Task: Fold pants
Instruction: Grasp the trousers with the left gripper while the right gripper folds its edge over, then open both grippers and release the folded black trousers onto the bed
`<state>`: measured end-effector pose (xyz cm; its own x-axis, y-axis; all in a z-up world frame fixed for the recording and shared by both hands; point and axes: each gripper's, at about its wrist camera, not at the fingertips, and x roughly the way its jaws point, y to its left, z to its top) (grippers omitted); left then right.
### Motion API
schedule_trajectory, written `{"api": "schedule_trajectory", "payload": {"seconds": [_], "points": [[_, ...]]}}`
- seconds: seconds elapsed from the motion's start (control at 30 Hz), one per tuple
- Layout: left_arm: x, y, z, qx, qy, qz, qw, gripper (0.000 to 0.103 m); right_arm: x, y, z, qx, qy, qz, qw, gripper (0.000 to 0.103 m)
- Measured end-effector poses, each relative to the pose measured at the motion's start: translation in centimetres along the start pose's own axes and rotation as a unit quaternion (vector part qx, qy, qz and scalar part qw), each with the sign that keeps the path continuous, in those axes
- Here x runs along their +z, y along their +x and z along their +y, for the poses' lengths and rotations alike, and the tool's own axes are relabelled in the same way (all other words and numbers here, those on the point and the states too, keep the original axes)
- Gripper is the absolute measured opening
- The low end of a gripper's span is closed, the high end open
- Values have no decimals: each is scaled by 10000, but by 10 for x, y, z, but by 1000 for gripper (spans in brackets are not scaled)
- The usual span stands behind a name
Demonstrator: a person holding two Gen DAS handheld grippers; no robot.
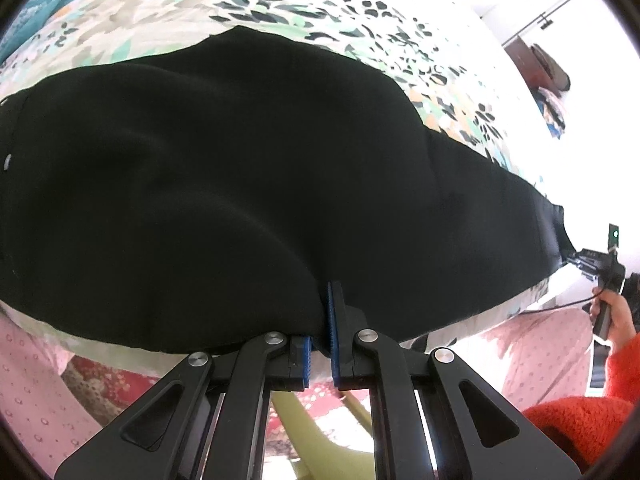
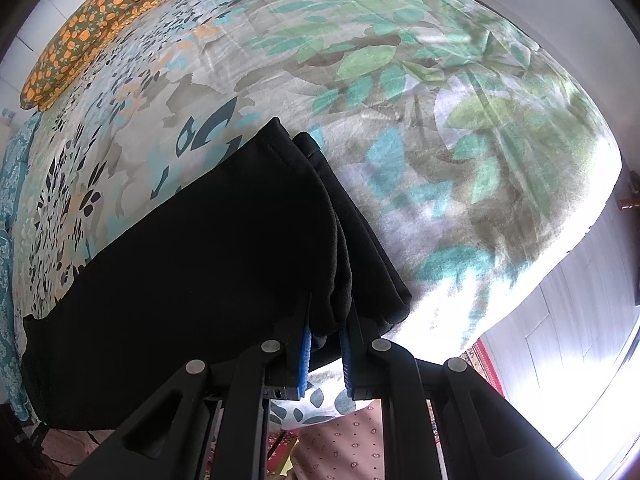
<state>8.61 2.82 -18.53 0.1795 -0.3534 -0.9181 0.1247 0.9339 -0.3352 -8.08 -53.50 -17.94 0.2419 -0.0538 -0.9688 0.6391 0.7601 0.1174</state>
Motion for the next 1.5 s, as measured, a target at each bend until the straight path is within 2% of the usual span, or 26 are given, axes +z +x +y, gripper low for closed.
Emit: {"api": "schedule_trajectory", "payload": {"seconds": [0.3,0.4,0.43,0.47,0.5,0.53,0.57,0.63,0.67,0.73,0.8,0.83,0.9,0.93,1.0,1.03,1.1,1.13,1.17,1.2,1.23,1.3,1.33,1.4,1.43,1.5], "points": [[-4,17,-2,229,106,287,9993,6,1,1,3,-61,63,11,10000,13],[-6,22,-3,313,102,422,9986,11,2,2,3,-84,89,39,9999,14],[-7,25,-2,320,71,538,9980,19,2,3,2,-77,119,52,9999,14],[-7,27,0,319,52,630,9975,26,2,2,1,-32,151,51,9999,19],[-9,26,1,261,36,699,9972,28,3,1,0,15,168,39,9998,29],[-10,23,3,219,37,778,9967,35,2,-3,-2,126,216,-11,9997,37],[-12,20,4,288,59,855,9959,52,1,-8,-4,236,277,-98,9993,52],[-16,4,12,688,83,908,9935,67,-3,-22,-8,291,441,-341,9980,60],[-17,-7,17,722,67,869,9936,67,-7,-32,-10,136,538,-517,9971,69],[-12,-41,36,653,-97,565,9962,67,-18,-59,-10,-226,620,-1078,9920,72],[-1,-75,55,804,-244,-43,9965,67,-27,-79,2,-440,488,-1499,9865,74],[9,-92,65,1091,-267,-491,9925,71,-30,-85,11,-426,387,-1634,9849,74],[21,-98,73,1289,-214,-871,9876,75,-38,-88,41,-159,111,-1748,9844,77],[27,-91,74,1203,-147,-926,9883,75,-42,-84,63,41,-55,-1721,9851,77],[34,-64,68,1069,70,-816,9909,75,-51,-72,100,459,-293,-1581,9859,77],[34,-43,60,1158,322,-629,9908,74,-56,-63,118,675,-398,-1480,9859,77],[24,-4,39,1519,1033,-99,9829,70,-68,-40,157,1083,-586,-1226,9848,77],[9,18,28,1934,1650,338,9665,69,-74,-27,175,1270,-662,-1067,9839,77],[-5,25,20,2276,2126,475,9491,69,-80,-17,187,1349,-718,-943,9837,77],[-18,21,14,2496,2491,433,9347,69,-88,-2,202,1378,-818,-754,9842,77],[-22,17,15,2563,2507,584,9317,69,-91,5,208,1372,-881,-654,9845,77],[-25,6,27,2445,2316,875,9375,69,-100,23,218,1198,-1102,-441,9857,78],[-29,0,36,2386,2234,990,9399,69,-103,26,219,1124,-1228,-499,9848,78],[-32,-9,52,2508,2093,1063,9391,69,-103,27,222,1055,-1444,-497,9826,82],[-30,-15,60,2477,1876,1021,9450,67,-102,28,224,1028,-1514,-475,9820,83],[-21,-32,71,2099,1364,696,9657,67,-103,30,227,963,-1639,-496,9805,88]]}}
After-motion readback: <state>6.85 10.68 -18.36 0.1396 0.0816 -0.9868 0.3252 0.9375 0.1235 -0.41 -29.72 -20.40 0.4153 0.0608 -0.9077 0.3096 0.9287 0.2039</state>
